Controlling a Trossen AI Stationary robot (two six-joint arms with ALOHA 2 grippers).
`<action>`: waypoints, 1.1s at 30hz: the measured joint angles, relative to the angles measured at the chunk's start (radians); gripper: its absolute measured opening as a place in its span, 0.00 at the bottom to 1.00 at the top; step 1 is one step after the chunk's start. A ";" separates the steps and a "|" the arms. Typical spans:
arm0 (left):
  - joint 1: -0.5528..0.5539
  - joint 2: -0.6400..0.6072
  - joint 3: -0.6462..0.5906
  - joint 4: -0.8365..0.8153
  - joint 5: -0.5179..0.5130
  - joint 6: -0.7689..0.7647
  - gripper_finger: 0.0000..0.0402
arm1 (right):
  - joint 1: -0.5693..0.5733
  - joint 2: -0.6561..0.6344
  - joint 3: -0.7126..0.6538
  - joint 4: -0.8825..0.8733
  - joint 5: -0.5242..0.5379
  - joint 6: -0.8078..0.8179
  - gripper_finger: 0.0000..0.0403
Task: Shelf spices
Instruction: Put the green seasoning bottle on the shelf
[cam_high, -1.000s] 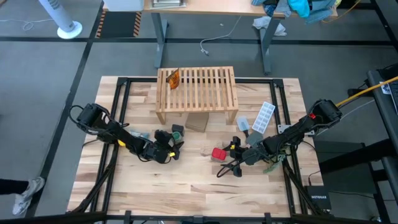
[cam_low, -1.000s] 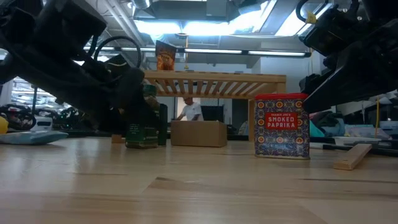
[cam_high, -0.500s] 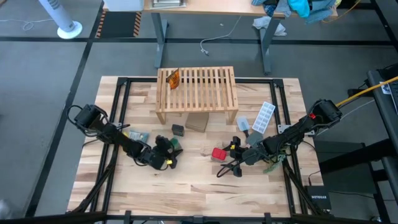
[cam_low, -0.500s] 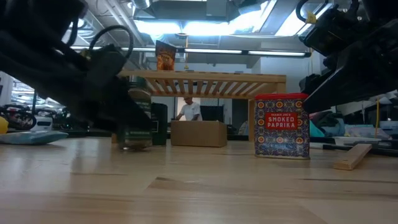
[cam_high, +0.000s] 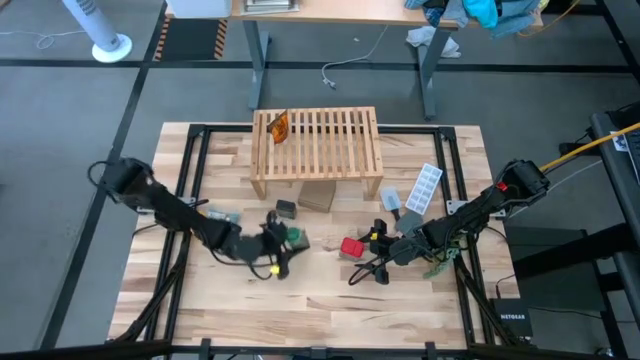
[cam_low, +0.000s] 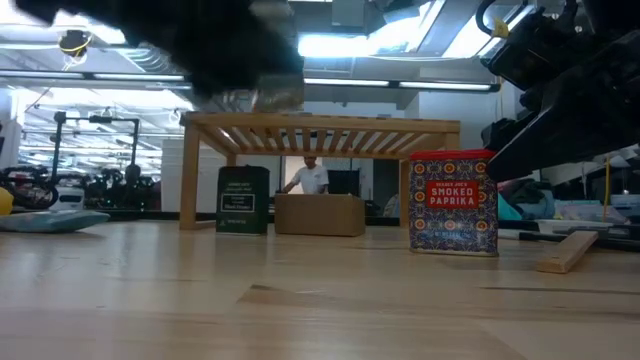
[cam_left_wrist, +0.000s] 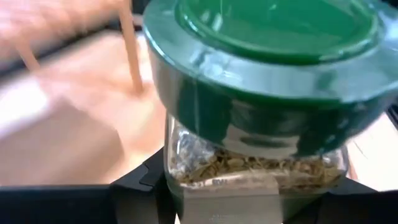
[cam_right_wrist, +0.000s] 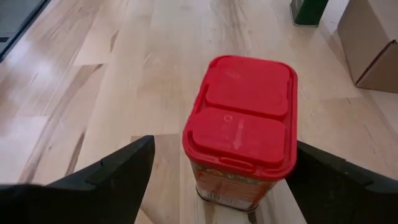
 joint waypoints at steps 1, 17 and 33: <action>0.018 -0.037 0.011 -0.037 0.003 0.034 0.46 | 0.000 0.000 0.000 0.002 0.000 0.000 0.85; 0.511 -0.269 0.076 -0.321 0.237 0.168 0.46 | 0.000 0.000 0.000 0.000 0.000 0.000 0.85; 0.737 -0.268 0.076 -0.320 0.397 0.171 0.46 | 0.000 0.000 0.000 0.001 0.000 0.000 0.85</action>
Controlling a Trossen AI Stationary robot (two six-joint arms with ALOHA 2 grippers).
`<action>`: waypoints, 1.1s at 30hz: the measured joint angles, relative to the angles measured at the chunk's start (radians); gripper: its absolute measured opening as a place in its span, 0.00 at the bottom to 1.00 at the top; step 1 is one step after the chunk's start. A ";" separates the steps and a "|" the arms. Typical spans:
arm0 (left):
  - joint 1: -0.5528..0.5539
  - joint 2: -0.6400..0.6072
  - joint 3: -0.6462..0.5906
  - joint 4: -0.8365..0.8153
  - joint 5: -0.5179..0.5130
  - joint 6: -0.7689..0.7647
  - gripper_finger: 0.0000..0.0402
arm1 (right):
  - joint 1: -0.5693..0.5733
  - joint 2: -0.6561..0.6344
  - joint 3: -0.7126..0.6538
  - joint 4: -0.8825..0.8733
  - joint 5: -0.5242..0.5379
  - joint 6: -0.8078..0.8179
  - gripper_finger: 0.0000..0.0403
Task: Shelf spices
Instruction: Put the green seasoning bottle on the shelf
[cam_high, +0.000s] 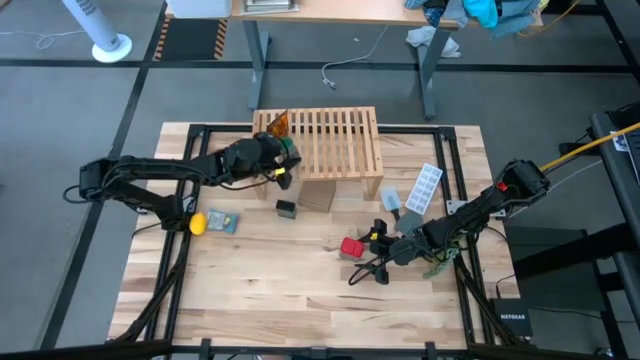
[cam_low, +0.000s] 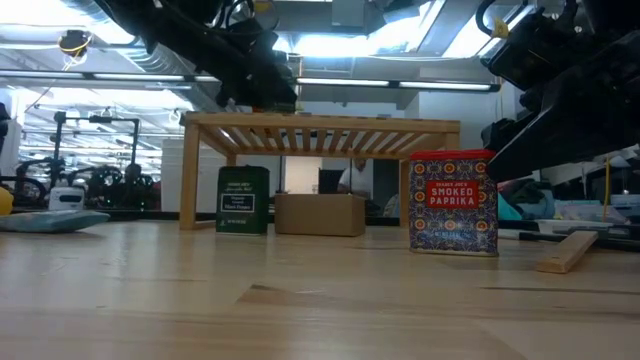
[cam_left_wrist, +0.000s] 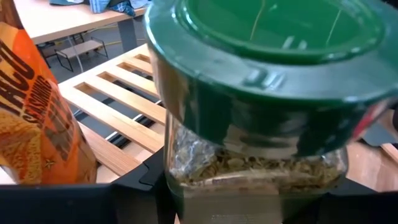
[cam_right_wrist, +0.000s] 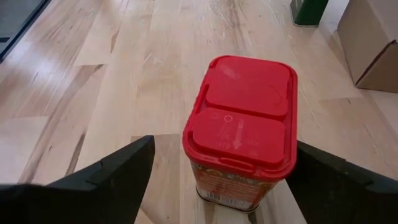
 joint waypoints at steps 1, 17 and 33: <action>0.000 0.000 0.000 0.000 0.001 0.000 0.46 | 0.000 0.000 0.000 0.000 0.000 0.000 0.85; -0.015 0.001 0.000 0.001 0.000 -0.004 0.65 | 0.000 0.000 0.000 0.000 0.000 0.000 0.85; -0.015 0.000 0.000 0.141 0.000 -0.004 0.64 | 0.000 0.000 0.000 0.000 0.000 0.000 0.85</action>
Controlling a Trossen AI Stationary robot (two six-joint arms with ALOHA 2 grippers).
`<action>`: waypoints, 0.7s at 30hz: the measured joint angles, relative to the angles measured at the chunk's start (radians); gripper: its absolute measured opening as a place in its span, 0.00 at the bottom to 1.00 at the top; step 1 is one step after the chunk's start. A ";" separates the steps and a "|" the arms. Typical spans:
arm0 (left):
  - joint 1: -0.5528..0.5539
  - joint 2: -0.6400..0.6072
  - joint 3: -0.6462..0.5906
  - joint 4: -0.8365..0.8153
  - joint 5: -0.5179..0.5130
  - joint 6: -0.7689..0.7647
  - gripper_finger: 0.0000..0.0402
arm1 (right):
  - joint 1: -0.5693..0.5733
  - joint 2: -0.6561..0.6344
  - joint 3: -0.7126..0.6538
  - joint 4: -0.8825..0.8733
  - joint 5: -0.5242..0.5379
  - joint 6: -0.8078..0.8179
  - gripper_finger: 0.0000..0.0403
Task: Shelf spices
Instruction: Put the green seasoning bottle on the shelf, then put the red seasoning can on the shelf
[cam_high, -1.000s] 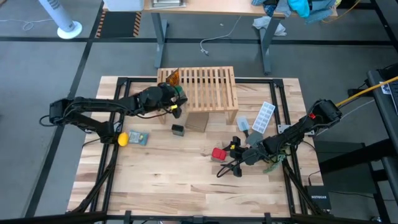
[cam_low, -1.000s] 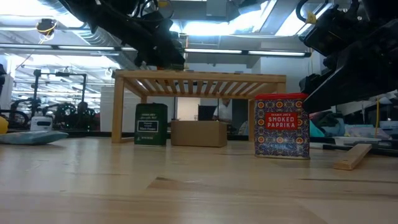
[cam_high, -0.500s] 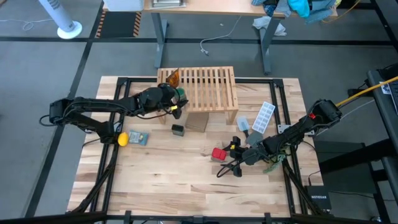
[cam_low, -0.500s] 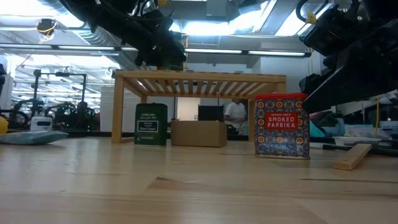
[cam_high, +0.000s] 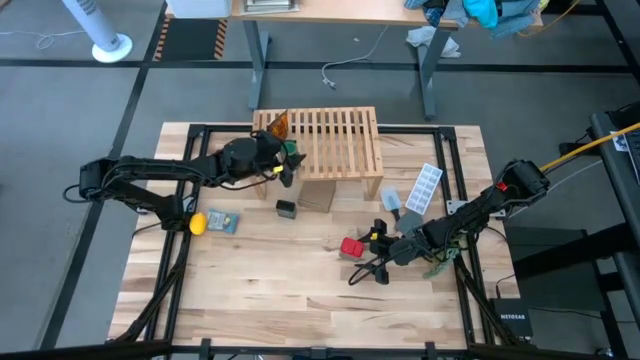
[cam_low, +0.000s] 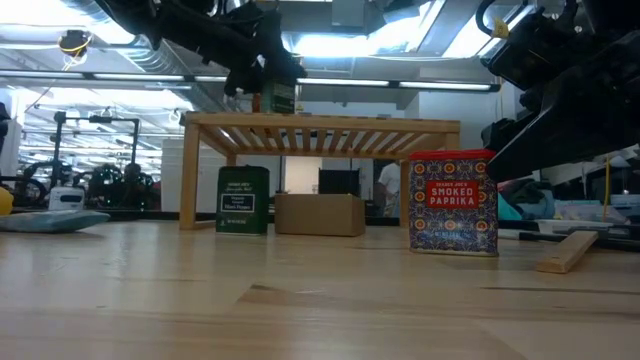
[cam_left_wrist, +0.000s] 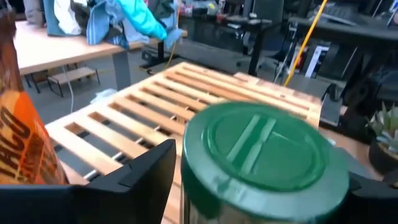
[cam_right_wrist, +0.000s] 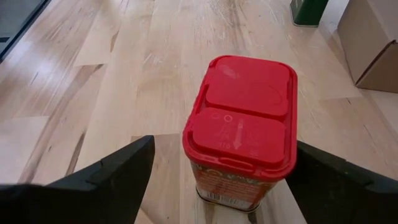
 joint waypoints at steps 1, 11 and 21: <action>0.000 0.000 0.000 0.007 0.000 0.000 0.64 | 0.000 0.000 0.000 0.000 0.000 0.000 0.85; -0.036 0.000 0.000 0.061 -0.001 0.019 0.64 | 0.000 0.000 0.000 0.000 0.000 0.000 0.85; -0.078 -0.069 0.000 0.131 -0.011 0.130 0.64 | 0.000 0.000 0.000 0.000 0.000 0.000 0.85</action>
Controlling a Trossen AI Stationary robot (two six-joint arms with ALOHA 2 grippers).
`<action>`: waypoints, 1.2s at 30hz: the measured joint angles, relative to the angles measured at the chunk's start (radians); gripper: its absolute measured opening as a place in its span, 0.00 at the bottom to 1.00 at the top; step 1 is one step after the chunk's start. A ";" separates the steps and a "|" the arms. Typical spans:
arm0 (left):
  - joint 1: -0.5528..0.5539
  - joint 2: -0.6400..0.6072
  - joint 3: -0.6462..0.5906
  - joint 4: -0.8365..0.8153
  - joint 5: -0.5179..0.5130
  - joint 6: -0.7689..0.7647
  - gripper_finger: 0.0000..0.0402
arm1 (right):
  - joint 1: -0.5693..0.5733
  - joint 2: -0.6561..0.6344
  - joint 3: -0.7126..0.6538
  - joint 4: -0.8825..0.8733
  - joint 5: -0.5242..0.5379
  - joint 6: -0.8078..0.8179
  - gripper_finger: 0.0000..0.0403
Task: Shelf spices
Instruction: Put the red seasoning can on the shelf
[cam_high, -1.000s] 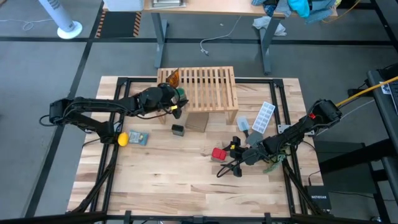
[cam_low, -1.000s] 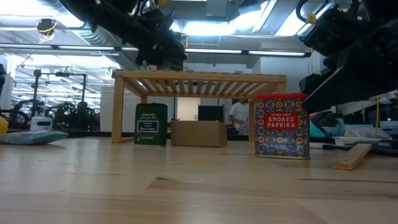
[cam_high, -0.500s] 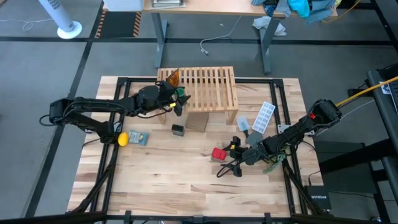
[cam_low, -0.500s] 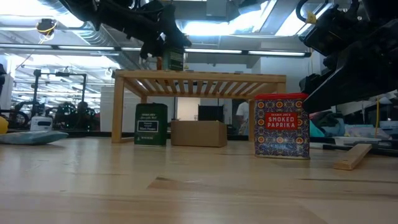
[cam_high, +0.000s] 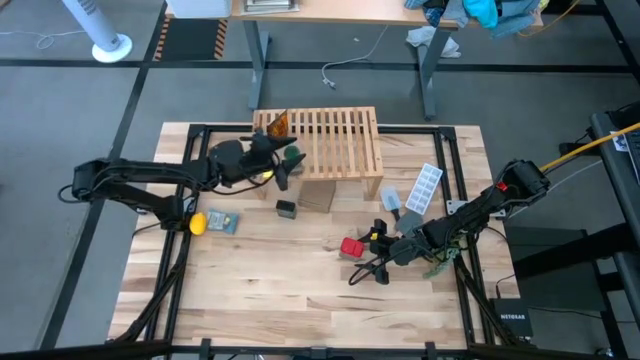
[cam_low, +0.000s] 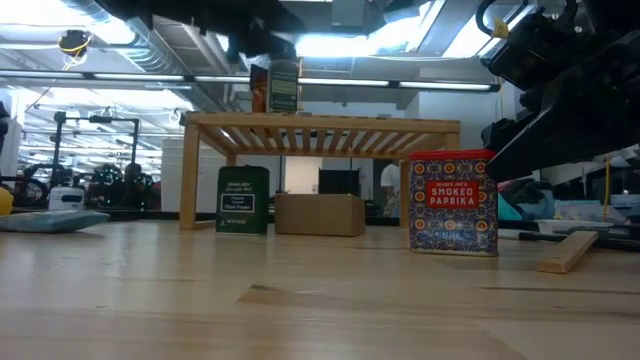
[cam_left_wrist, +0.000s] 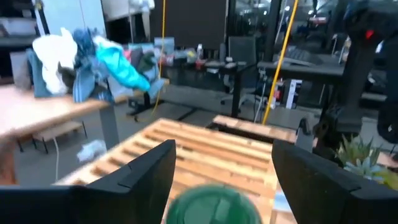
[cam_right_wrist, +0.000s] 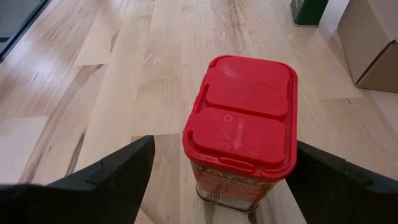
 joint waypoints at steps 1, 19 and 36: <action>-0.004 -0.014 0.000 0.001 0.000 0.009 0.64 | 0.000 0.000 0.000 0.000 0.000 0.000 0.85; -0.258 -0.104 0.000 -0.482 -0.029 -0.159 0.64 | 0.000 0.000 0.000 0.000 0.000 0.000 0.85; -0.559 -0.008 -0.111 -0.898 -0.459 -0.556 0.64 | 0.000 0.000 0.000 0.000 0.000 0.000 0.85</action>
